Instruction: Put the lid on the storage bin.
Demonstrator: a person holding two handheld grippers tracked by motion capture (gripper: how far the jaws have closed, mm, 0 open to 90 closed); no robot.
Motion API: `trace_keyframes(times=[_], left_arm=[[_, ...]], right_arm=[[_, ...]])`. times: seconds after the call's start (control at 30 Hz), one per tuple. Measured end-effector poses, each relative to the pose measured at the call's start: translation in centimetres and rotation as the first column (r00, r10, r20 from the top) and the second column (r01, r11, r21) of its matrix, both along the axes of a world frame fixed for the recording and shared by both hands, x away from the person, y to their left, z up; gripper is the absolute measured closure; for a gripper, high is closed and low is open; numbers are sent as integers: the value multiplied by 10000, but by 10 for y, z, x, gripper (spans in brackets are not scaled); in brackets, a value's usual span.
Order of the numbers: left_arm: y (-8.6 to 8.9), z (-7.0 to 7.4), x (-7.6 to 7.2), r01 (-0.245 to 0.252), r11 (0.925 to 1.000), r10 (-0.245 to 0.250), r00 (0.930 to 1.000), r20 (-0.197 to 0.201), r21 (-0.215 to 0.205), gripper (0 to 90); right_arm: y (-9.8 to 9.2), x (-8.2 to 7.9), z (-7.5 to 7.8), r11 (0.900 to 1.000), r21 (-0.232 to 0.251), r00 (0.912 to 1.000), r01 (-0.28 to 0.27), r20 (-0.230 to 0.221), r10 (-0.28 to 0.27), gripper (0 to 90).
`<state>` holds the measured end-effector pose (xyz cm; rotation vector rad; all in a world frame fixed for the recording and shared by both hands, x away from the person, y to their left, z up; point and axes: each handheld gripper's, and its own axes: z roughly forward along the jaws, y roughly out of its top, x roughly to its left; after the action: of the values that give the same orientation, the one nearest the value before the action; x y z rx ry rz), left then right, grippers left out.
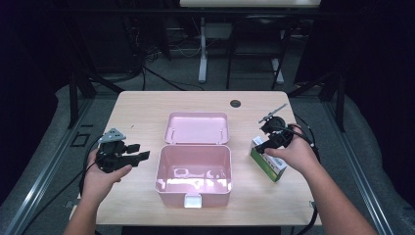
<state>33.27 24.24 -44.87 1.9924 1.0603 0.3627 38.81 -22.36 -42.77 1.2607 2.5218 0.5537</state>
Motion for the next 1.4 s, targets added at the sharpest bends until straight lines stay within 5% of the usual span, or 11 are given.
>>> trace_keyframes(times=[0.53,1.4], left_arm=[[2,0,1,31,10000,-31,10000,-72,4,487],[6,-2,-1,-128,9999,128,9999,-105,-17,487]], right_arm=[[1,12,-9,9982,-599,9960,60,-881,-113,329],[3,23,-30,9876,-1563,9752,114,-2168,-455,367]])
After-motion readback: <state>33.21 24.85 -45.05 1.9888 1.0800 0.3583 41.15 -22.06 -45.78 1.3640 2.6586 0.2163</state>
